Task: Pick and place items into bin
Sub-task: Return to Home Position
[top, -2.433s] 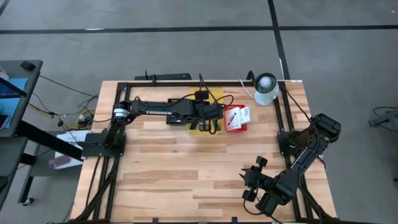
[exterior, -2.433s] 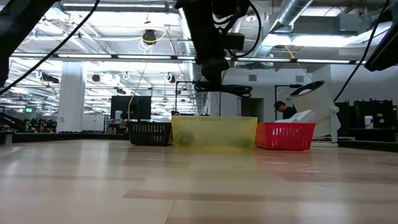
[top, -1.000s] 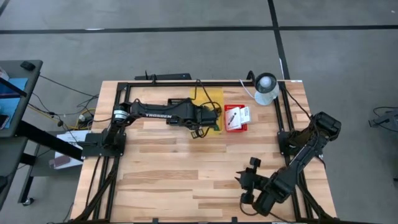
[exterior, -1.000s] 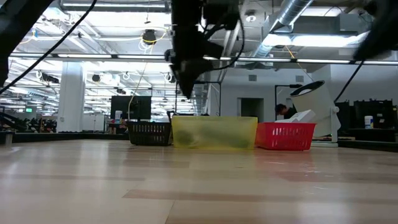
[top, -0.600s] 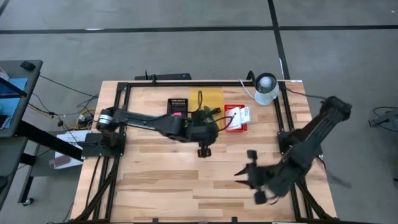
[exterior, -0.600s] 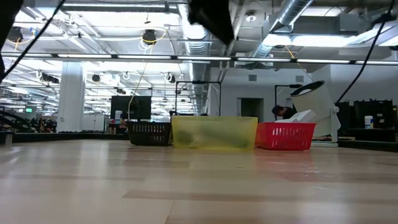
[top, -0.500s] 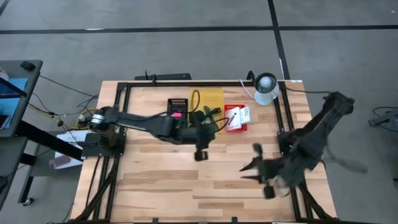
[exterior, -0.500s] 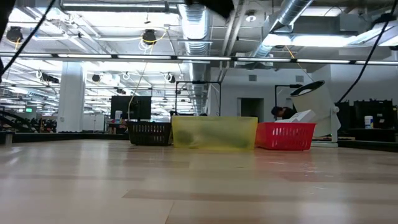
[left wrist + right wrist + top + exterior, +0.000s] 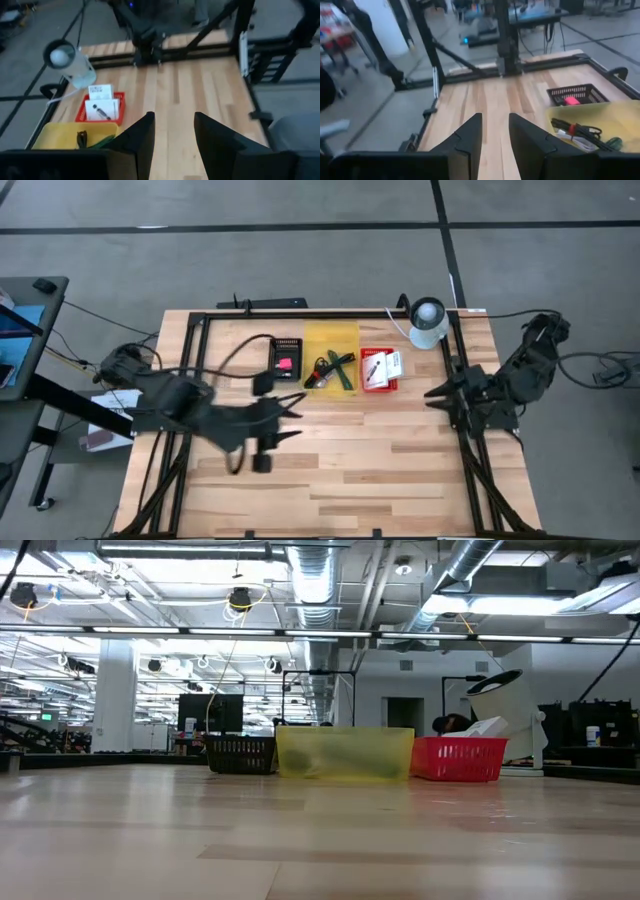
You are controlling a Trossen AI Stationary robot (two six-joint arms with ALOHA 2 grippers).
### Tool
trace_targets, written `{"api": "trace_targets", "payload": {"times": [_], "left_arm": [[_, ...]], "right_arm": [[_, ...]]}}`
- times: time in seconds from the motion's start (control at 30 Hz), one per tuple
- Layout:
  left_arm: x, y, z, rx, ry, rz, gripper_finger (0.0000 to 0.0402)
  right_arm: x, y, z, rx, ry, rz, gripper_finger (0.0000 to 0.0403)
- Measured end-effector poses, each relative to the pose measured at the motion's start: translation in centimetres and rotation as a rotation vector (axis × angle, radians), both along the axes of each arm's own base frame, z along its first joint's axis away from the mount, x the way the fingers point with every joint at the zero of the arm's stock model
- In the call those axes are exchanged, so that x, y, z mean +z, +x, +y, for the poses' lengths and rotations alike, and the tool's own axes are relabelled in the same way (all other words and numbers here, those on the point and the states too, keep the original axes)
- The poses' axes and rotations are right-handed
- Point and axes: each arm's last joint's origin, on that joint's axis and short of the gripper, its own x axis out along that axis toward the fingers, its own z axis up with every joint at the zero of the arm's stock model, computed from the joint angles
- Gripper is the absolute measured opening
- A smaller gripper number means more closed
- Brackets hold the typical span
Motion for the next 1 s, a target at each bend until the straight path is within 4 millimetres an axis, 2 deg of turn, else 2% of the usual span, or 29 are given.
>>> {"api": "trace_targets", "payload": {"times": [0.23,0.3,0.47,0.57,0.67,0.77,0.9,1.0], "left_arm": [[1.4,-3.7,-2.8,0.041,0.050,-0.114,0.0130],[1.5,-4.4,-3.5,0.048,0.068,-0.133,0.0130],[1.0,-5.4,-5.0,0.045,0.094,-0.161,0.0130],[-0.4,-6.0,-5.5,0.092,0.130,-0.174,0.0130],[-2.3,-6.3,-5.2,0.169,0.114,-0.217,0.0130],[-5.1,-6.5,-4.9,0.171,0.068,-0.238,0.0130],[-8.1,-7.2,-3.5,0.096,-0.044,-0.354,0.0130],[-10.2,-8.1,-1.3,-0.087,-0.139,-0.455,0.0130]], "right_arm": [[-5.2,-1.0,-1.0,0.049,0.039,-0.185,0.0092],[-6.8,-1.3,-1.0,0.154,0.046,-0.239,0.0092],[-10.0,-2.4,-0.5,0.565,0.029,-0.399,0.0092],[-11.5,-3.0,-0.5,0.708,0.001,-0.466,0.0092],[-12.8,-2.6,-0.2,0.724,-0.051,-0.422,0.0092],[-12.8,-2.5,-0.2,0.696,-0.049,-0.426,0.0092],[-13.2,-2.3,-0.3,0.660,-0.068,-0.399,0.0092],[-13.1,-2.2,-0.5,0.641,-0.067,-0.400,0.0092]]}}
